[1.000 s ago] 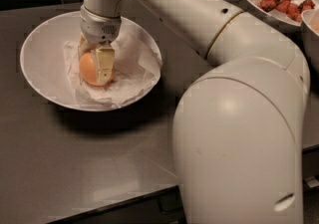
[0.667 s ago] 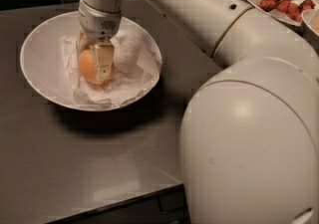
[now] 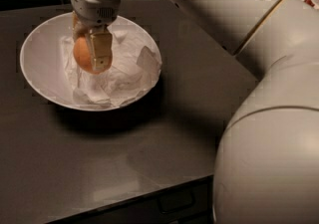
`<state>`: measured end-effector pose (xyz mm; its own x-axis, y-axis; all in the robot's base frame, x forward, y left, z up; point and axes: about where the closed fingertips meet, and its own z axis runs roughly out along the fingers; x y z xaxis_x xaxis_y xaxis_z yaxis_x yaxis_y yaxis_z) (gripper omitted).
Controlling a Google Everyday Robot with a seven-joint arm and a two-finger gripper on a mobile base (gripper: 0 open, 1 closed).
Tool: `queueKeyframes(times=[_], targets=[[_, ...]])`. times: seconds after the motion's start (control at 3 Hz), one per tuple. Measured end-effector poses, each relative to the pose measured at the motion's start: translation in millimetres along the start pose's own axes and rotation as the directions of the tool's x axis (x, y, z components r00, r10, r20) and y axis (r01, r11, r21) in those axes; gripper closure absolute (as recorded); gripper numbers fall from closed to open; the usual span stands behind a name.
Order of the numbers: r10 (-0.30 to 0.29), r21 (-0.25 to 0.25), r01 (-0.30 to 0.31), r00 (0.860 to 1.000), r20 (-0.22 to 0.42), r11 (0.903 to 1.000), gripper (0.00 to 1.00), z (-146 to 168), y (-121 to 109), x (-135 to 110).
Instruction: Pick orange from white bowl
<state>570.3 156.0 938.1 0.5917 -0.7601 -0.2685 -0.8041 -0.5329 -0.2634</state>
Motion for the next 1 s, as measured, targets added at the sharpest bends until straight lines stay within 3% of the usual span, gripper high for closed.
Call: queueKeyframes(times=[0.67,1.0], targets=[[-0.081,0.14,0.077,0.996,0.022,0.9871,1.0,-41,11,-17],[-0.082,0.144,0.078,0.996,0.022,0.9865,1.0,-41,10,-17]])
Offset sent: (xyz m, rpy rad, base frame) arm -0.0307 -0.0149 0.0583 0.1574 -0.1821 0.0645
